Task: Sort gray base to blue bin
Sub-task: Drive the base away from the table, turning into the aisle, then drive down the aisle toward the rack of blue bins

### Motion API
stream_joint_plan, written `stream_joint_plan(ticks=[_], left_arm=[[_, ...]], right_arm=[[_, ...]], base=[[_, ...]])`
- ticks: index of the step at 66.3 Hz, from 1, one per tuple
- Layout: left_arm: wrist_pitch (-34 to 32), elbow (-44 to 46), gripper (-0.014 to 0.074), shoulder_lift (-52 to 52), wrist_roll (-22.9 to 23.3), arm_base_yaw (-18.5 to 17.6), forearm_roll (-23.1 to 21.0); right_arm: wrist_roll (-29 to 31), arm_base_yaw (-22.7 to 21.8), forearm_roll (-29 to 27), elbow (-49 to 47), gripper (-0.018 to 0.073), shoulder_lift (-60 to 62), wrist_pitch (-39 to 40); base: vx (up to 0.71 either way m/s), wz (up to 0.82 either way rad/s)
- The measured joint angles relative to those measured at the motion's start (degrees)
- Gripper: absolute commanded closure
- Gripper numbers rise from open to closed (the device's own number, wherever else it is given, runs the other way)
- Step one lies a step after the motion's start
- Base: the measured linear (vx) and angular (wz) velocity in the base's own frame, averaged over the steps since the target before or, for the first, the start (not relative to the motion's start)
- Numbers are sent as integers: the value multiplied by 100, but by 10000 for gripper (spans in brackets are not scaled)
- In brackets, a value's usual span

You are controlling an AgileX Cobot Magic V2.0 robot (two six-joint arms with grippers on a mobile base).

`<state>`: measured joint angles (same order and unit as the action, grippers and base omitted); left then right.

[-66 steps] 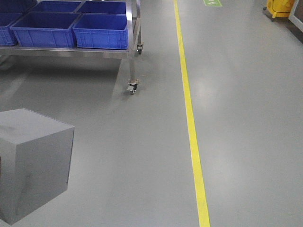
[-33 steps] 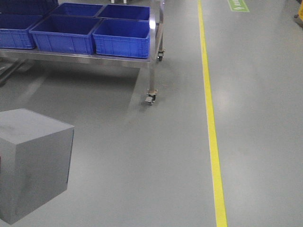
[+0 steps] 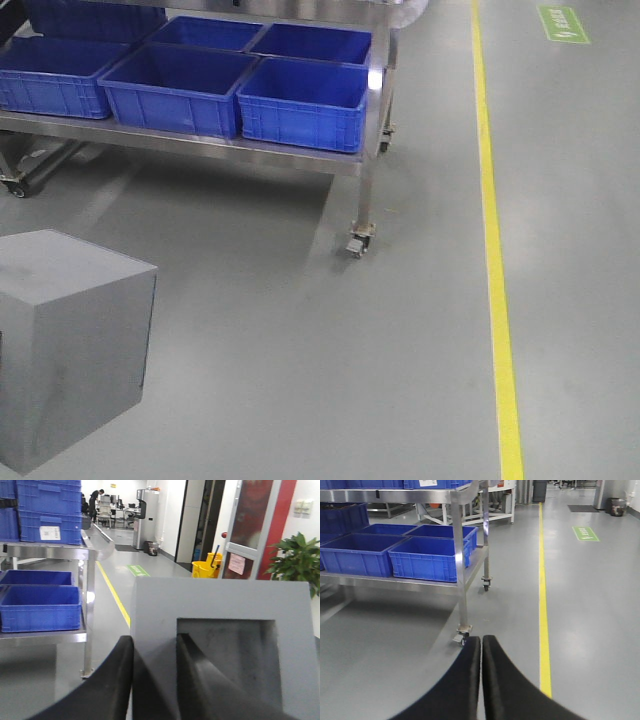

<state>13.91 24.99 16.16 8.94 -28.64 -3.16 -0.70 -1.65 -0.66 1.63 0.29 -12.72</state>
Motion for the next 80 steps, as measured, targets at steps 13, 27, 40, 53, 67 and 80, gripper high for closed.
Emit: stream_joint_plan(ticks=[13,27,40,53,67,80], left_arm=[[0,0,603,0,0,0,0],[0,0,603,0,-4,0,0],[0,0,603,0,-4,0,0],[0,0,603,0,-4,0,0],[2,0,603,0,-4,0,0],[2,0,603,0,-4,0,0]], right_arm=[[0,0,0,0,564,0,0],[0,0,0,0,564,0,0],[0,0,0,0,564,0,0],[0,0,0,0,564,0,0],[0,0,0,0,564,0,0],[0,0,0,0,564,0,0]], base=[[43,21],[41,34],[39,56],[37,74],[37,71],[41,59]])
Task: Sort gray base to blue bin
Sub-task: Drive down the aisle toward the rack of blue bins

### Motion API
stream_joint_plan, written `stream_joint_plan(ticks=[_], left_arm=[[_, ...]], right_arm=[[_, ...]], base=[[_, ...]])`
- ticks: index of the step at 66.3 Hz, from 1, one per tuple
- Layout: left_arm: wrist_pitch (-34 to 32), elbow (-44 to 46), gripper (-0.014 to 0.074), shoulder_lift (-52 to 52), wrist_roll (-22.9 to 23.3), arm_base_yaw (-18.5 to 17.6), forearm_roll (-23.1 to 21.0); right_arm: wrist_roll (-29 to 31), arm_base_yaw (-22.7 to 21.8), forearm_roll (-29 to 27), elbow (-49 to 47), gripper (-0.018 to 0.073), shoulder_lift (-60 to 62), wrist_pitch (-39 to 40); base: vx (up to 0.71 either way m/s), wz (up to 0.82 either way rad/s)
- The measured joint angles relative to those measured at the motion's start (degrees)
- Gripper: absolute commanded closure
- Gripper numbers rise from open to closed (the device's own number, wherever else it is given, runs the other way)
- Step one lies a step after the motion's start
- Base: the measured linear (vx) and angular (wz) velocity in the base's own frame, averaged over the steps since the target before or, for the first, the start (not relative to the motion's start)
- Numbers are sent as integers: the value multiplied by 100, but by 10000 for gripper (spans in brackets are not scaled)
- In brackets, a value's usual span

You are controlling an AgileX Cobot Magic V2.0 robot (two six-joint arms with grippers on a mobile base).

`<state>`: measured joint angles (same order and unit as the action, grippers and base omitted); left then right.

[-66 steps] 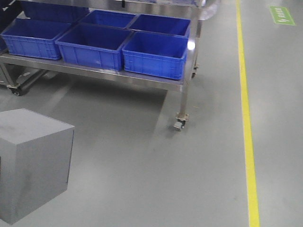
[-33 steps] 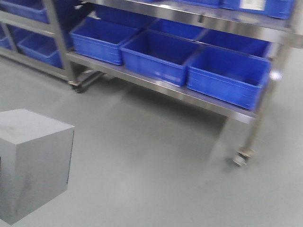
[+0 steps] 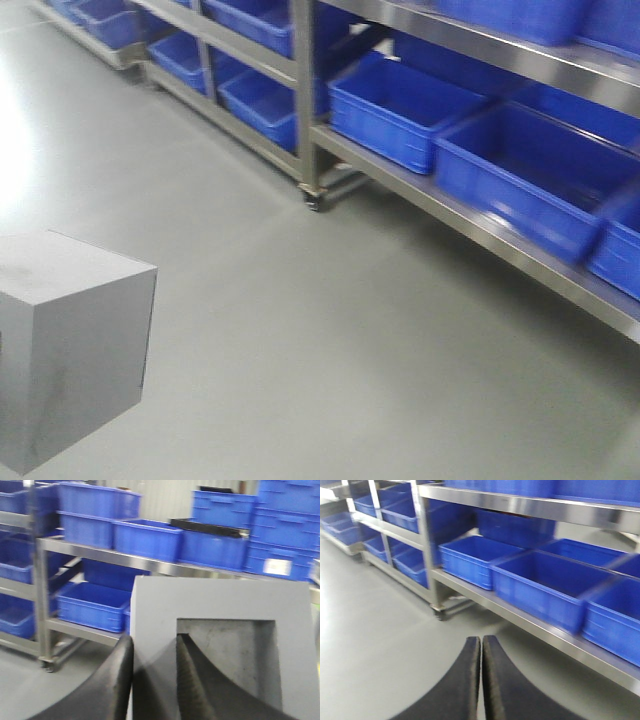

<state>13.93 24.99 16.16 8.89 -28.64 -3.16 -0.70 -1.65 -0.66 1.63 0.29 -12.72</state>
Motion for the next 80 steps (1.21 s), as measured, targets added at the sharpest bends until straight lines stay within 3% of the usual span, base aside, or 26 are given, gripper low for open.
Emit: stream_joint_plan(ticks=[80], left_arm=[[22,0,603,-9,0,0,0]], right_arm=[[0,0,0,0,564,0,0]], base=[[48,48]])
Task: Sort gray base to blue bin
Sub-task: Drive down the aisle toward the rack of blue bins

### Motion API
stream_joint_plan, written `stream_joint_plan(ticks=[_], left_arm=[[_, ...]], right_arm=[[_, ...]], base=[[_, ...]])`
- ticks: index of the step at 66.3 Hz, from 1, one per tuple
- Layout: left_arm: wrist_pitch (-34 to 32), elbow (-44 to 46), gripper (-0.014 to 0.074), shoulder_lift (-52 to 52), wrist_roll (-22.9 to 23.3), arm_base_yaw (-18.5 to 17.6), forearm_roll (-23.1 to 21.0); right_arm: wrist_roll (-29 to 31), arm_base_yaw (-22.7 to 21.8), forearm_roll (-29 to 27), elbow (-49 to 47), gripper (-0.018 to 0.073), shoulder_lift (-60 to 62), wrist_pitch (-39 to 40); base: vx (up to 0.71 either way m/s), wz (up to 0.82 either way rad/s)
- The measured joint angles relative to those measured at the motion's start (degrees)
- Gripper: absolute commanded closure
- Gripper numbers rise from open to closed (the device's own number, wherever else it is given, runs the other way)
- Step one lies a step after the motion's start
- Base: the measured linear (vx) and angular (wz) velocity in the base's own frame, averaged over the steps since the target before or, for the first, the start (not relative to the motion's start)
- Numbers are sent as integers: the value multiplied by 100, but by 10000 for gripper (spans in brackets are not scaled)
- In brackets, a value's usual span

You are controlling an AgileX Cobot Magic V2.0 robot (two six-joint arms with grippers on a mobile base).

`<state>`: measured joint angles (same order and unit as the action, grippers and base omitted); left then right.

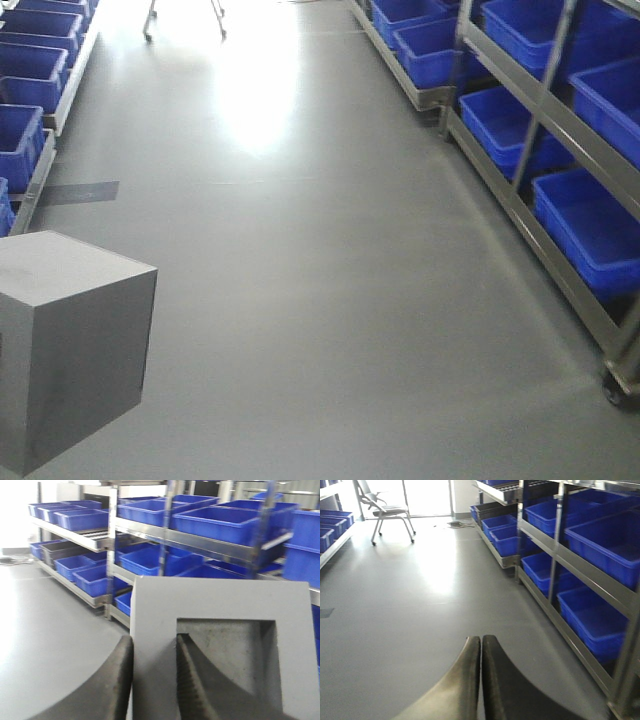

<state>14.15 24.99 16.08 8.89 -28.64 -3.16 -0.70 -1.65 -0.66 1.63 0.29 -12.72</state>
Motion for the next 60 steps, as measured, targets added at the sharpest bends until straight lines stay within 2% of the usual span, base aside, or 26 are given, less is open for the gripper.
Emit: stream_joint_plan(ticks=[60], left_arm=[[41,0,603,-24,0,0,0]], right_arm=[[0,0,0,0,564,0,0]], base=[[55,20]])
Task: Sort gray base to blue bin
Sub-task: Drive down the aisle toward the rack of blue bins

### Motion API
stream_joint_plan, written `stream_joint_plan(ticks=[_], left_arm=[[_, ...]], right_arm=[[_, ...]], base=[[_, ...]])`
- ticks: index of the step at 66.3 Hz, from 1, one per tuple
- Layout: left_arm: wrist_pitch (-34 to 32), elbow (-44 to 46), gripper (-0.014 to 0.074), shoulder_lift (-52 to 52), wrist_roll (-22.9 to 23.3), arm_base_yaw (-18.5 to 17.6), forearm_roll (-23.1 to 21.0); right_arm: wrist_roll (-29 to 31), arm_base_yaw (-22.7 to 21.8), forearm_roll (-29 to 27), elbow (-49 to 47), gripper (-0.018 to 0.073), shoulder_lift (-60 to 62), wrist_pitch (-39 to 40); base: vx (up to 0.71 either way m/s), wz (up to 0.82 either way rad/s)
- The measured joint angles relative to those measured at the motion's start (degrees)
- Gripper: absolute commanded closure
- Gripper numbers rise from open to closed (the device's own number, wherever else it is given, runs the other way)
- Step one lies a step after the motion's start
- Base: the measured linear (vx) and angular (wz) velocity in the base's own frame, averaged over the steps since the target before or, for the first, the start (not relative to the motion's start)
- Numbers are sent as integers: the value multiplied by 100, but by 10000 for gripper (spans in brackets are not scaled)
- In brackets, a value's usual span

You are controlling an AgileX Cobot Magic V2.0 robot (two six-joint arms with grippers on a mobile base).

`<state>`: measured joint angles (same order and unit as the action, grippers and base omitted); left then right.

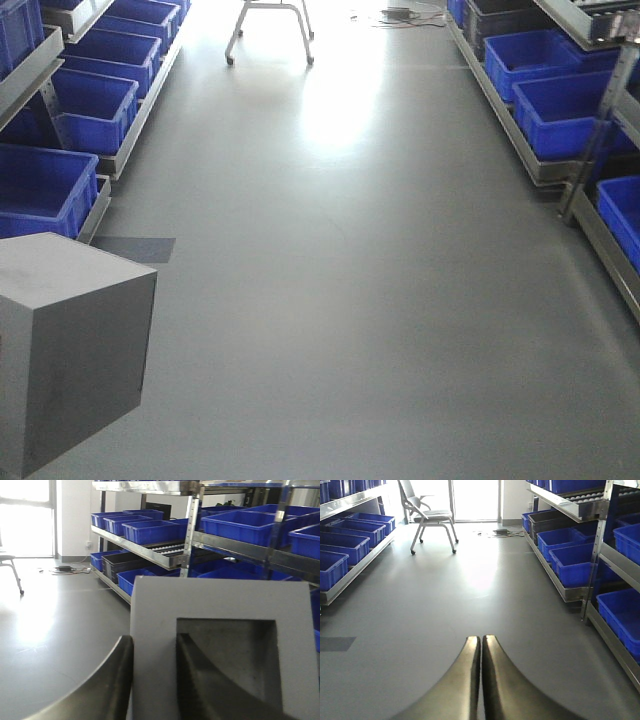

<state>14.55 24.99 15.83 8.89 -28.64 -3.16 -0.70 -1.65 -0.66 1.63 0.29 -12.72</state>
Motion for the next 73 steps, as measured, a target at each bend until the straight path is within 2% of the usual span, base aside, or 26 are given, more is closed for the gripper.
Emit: stream_joint_plan(ticks=[73], left_arm=[[0,0,603,0,0,0,0]], right_arm=[[0,0,0,0,564,0,0]], base=[[45,8]])
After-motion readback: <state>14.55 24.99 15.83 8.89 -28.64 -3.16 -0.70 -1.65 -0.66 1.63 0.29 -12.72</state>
